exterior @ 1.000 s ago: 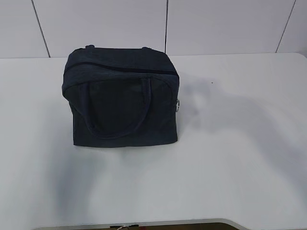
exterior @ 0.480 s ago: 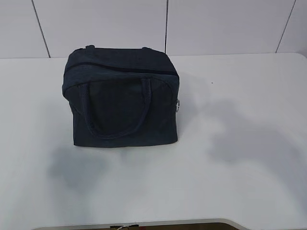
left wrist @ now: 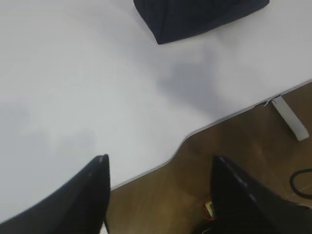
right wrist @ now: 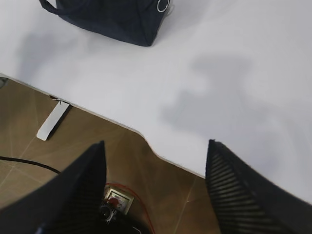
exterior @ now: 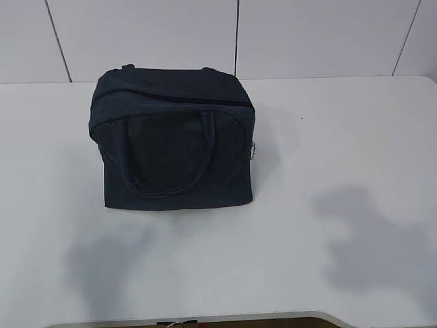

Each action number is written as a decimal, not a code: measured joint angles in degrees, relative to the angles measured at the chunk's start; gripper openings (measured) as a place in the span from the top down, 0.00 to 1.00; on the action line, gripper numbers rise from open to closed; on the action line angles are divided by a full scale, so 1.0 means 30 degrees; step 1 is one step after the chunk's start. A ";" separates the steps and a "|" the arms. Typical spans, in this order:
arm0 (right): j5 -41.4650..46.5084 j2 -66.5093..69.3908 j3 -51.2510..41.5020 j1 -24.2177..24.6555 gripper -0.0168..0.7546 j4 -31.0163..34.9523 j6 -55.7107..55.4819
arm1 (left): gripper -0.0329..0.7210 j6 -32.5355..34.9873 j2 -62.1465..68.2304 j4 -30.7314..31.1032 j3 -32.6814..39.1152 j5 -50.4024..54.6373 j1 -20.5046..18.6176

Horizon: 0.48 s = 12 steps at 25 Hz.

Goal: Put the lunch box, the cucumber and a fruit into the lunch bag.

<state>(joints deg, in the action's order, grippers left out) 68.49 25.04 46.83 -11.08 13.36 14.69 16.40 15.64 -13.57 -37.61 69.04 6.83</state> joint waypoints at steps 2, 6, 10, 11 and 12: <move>-0.0197 -0.0729 -0.0644 0.0000 0.32 0.0000 0.0000 | 0.34 -0.0071 -0.0657 -0.0432 0.0469 -0.0502 0.0000; -0.0454 -0.2185 -0.1891 0.0000 0.32 0.0000 0.0000 | 0.35 -0.0231 -0.2282 -0.0735 0.1148 -0.1122 0.0000; -0.0632 -0.3775 -0.3112 0.0000 0.32 0.0000 0.0000 | 0.35 -0.0418 -0.3756 -0.0829 0.1602 -0.1349 0.0000; -0.0632 -0.4156 -0.3337 0.0000 0.32 -0.0014 0.0000 | 0.35 -0.0569 -0.4039 -0.0829 0.1686 -0.1543 0.0000; -0.0632 -0.4529 -0.3569 0.0000 0.32 -0.0014 0.0000 | 0.35 -0.0795 -0.4362 -0.0829 0.1859 -0.1680 0.0000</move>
<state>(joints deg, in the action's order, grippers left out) 66.60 11.45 36.12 -11.08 13.32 14.69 14.01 2.55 -16.06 -32.03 64.00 6.83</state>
